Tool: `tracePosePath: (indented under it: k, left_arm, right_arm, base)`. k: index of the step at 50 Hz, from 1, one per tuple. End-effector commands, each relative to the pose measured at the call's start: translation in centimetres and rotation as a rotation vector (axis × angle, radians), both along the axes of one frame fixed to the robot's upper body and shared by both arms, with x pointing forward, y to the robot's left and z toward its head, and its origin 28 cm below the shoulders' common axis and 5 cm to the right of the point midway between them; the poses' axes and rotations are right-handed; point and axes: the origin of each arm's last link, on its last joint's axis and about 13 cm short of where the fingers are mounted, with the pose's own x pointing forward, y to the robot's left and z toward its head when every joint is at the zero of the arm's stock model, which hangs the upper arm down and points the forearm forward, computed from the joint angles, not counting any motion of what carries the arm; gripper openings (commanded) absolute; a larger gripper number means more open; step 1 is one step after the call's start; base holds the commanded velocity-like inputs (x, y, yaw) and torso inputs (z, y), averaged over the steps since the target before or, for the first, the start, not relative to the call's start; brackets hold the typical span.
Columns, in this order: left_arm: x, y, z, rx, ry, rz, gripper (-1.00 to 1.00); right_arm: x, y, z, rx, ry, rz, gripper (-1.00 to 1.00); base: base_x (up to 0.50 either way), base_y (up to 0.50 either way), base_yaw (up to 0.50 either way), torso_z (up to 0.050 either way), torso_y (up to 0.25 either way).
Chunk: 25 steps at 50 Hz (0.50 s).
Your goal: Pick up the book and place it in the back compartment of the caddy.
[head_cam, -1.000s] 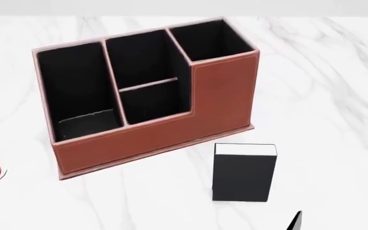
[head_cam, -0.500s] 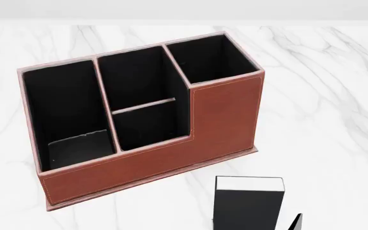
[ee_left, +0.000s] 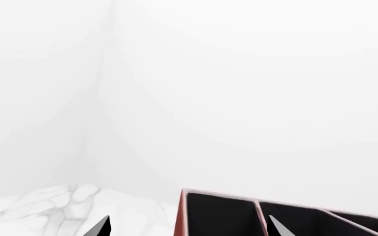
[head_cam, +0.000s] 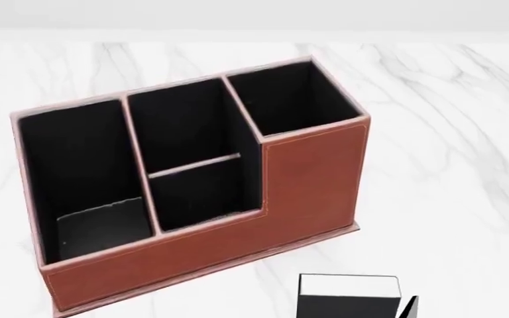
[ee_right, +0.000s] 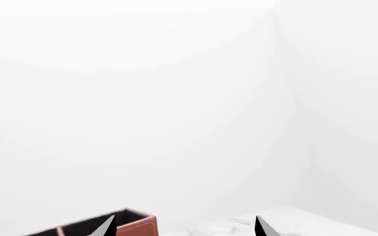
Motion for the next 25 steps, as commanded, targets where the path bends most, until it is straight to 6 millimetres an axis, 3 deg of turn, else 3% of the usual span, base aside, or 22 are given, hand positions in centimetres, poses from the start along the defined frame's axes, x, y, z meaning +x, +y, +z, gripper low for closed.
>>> tracePosePath:
  k: [1,25]
  left_arm:
    - [0.01,0.00,-0.02,0.000,0.000,0.001,1.00]
    - [0.00,0.01,-0.01,-0.001,-0.002,0.002,1.00]
  right_arm:
    - [-0.04,0.02,-0.01,-0.002,-0.004,0.002,1.00]
    - [0.03,0.05,-0.07,-0.002,-0.001,0.003,1.00]
  base:
    - [0.16,0.00,0.00,0.000,0.000]
    - [0.16,0.00,0.00,0.000,0.000]
